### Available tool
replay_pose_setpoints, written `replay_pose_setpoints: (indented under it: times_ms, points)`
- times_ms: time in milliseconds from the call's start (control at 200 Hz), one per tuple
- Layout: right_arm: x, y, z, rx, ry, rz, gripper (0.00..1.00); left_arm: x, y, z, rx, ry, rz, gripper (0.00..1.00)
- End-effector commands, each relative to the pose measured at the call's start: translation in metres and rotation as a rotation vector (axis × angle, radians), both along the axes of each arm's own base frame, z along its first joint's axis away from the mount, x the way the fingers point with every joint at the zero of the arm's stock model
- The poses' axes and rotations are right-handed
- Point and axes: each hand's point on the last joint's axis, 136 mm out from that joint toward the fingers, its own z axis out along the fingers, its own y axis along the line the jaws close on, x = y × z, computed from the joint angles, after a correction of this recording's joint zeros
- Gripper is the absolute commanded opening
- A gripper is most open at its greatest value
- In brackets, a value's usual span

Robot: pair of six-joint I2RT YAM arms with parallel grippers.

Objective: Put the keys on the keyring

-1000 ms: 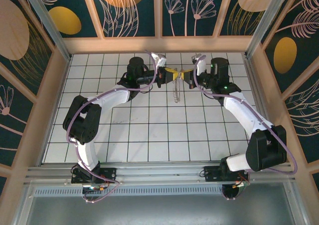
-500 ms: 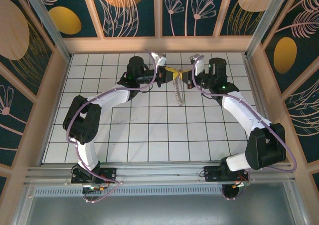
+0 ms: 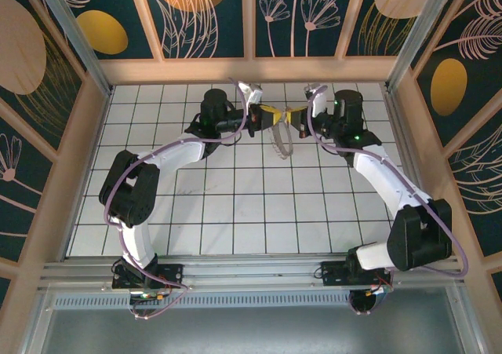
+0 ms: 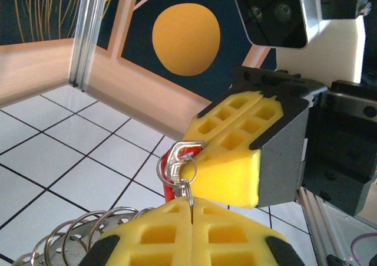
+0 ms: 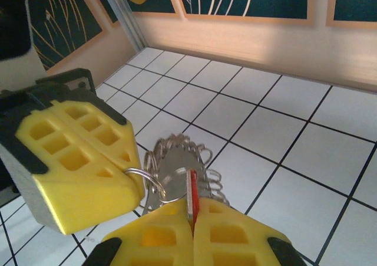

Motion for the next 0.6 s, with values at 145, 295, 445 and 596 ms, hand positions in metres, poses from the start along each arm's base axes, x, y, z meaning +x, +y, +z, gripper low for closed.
replay_pose_setpoints:
  times_ms: [145,295,445,596]
  points:
    - [0.009,-0.018,0.015,0.016,-0.045,-0.076,0.0,-0.011,-0.003,0.032,-0.044,-0.085,-0.048,0.0]
    - [0.008,-0.014,0.015,0.022,-0.038,-0.055,0.0,-0.011,-0.002,0.033,-0.046,-0.087,-0.048,0.0]
    - [0.007,-0.001,0.012,0.018,-0.031,-0.022,0.0,-0.011,-0.003,0.034,-0.049,-0.086,-0.05,0.0]
    - [0.007,0.013,0.008,0.013,-0.025,0.006,0.0,-0.011,-0.003,0.035,-0.051,-0.085,-0.053,0.0]
